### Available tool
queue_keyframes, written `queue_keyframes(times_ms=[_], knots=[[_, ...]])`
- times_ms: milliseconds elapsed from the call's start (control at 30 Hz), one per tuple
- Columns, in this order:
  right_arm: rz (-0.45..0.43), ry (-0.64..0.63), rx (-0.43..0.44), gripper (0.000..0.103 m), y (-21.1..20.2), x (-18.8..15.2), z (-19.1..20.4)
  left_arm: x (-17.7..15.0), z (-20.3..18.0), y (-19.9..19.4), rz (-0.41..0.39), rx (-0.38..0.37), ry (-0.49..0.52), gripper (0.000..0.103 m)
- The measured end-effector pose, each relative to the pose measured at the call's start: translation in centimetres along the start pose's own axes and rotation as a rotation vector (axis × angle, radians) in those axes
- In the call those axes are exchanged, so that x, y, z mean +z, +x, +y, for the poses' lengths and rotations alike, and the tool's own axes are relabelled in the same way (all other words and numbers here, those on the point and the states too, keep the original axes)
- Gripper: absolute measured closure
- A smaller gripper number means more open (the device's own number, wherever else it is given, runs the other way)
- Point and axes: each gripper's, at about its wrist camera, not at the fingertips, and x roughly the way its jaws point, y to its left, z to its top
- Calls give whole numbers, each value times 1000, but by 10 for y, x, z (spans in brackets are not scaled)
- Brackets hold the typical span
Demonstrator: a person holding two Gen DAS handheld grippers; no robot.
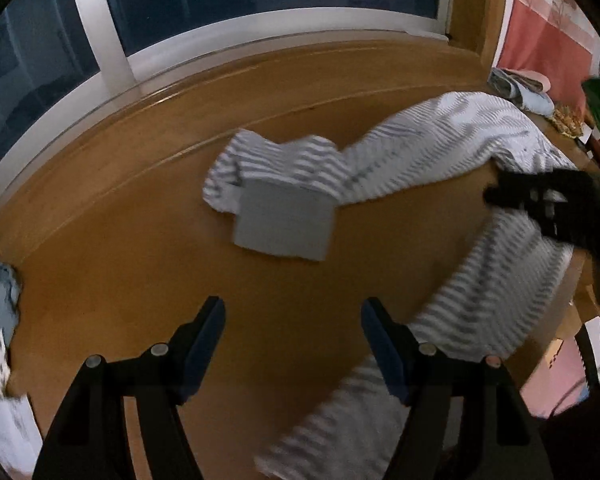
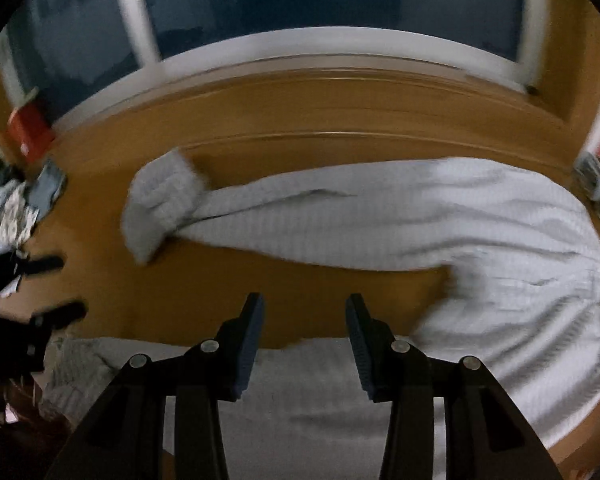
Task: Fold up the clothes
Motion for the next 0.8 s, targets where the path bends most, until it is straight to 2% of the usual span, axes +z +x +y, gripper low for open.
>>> queue_keyframes(times_ms=[133,267,500,600,633,667,700,733,767,800], knots=[[4,24,11,61,17,9,27,17,16,24,-8,-3,35,34],[31,-32,-23,61,36,22,31,31,22,45,2,-5,33,34],[101,-91,-37,61,71,31,20,44,22,74,67,-91,-43,34],[93,-99,-28,60,73,28,16,46,22,82,68,-127,-90,37],[90,-105,-27,60,73,27,15,46,22,80,57,-144,-99,51],[90,-112,-29,62,72,26,15,46,21,79,44,-162,-107,72],[85,-127,-38,64,70,25,16,46,20,77,39,-191,-113,80],[79,-139,-42,72,69,23,16,45,20,74,32,-208,-120,92],[75,-144,-39,83,68,23,16,45,19,68,14,-208,-123,93],[72,-146,-41,89,67,20,17,44,20,60,-13,-204,-128,93]])
